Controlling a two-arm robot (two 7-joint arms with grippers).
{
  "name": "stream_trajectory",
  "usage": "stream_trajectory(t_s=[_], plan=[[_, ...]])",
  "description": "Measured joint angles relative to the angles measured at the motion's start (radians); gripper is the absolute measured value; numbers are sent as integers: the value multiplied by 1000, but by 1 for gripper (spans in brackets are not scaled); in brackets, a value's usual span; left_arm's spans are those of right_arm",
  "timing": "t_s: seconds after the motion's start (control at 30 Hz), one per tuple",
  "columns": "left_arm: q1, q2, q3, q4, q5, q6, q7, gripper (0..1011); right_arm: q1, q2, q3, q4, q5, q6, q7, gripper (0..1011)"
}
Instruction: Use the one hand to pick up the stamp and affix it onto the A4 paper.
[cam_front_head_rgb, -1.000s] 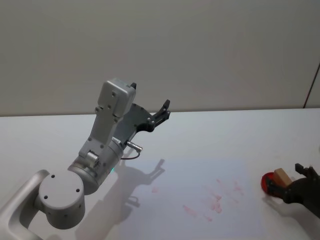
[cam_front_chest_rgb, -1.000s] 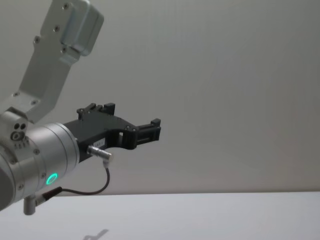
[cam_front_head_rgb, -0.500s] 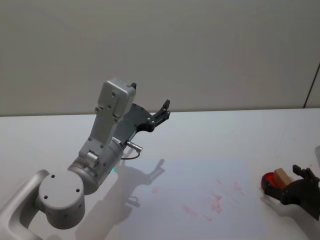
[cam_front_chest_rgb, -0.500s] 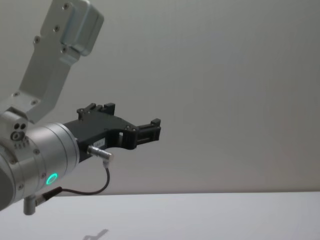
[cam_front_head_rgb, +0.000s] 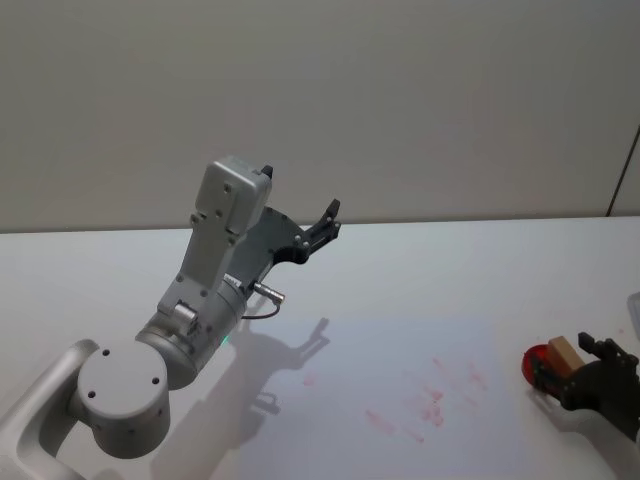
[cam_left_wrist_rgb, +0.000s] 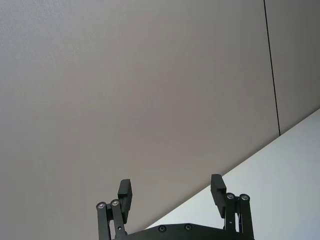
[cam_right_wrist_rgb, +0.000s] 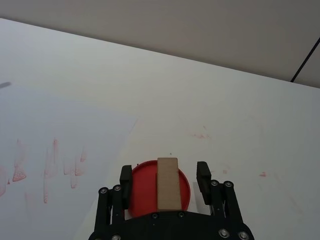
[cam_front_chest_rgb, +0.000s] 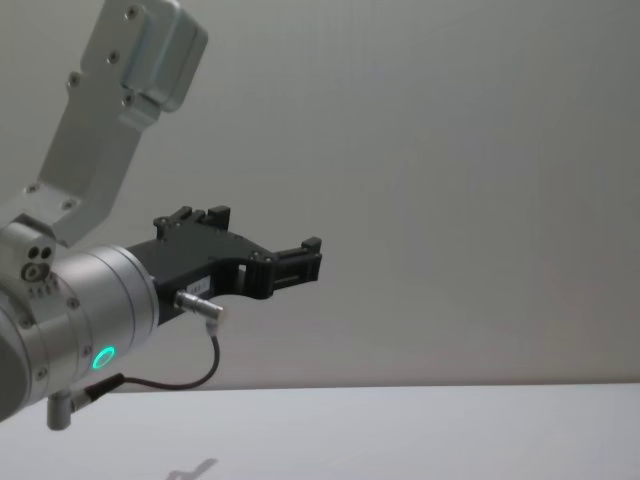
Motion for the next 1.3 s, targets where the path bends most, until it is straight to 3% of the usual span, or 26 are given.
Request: stream_trajectory(t_s=[0.07,0.5,0.63,1.3], plan=[[0,0,0,0,0,0,0,1001,0,0,0,1,-1,0,-1,780],[0,0,0,0,0,0,0,1001,0,-2,4,6,-3,4,-7,330],[0,0,0,0,0,0,0,1001,-1,-2,6,7,0,4,-8,233],[0,0,0,0,0,0,0,1001,7,-16,7,-44,45,-10,19,220]])
